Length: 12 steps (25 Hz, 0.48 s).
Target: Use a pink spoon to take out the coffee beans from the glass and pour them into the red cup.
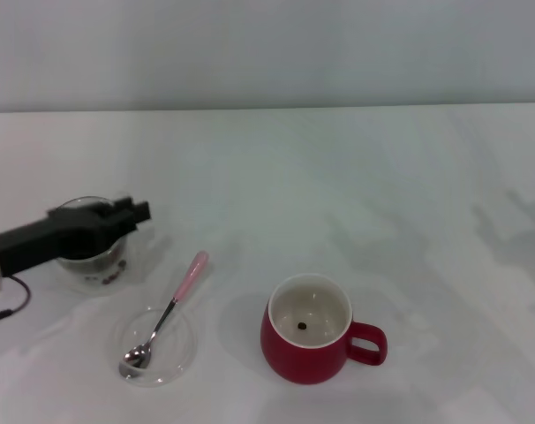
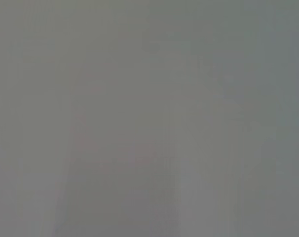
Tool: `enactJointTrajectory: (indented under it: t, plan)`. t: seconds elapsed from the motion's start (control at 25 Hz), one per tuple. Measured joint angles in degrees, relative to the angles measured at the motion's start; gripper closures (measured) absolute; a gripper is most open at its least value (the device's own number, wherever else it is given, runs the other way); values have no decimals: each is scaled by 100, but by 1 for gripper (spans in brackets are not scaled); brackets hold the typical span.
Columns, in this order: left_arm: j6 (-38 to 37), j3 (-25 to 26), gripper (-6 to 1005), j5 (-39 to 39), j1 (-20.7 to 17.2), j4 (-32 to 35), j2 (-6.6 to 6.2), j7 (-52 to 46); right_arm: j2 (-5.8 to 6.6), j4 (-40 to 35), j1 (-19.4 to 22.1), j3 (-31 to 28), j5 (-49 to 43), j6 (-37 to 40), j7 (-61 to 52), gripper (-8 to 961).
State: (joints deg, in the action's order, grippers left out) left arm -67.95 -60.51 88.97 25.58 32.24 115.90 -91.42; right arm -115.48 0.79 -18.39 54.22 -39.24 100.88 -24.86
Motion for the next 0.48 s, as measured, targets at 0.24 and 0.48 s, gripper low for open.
enactJointTrajectory:
  t: [0.24, 0.48]
  plan:
    - [-317, 752, 634, -60, -474, 694, 208, 1043, 0, -7, 4, 0, 5, 0, 13, 287]
    - [-965, 1291, 557, -1192, -1064, 767, 279, 2544, 0, 4, 60, 3, -1, 50, 25, 287]
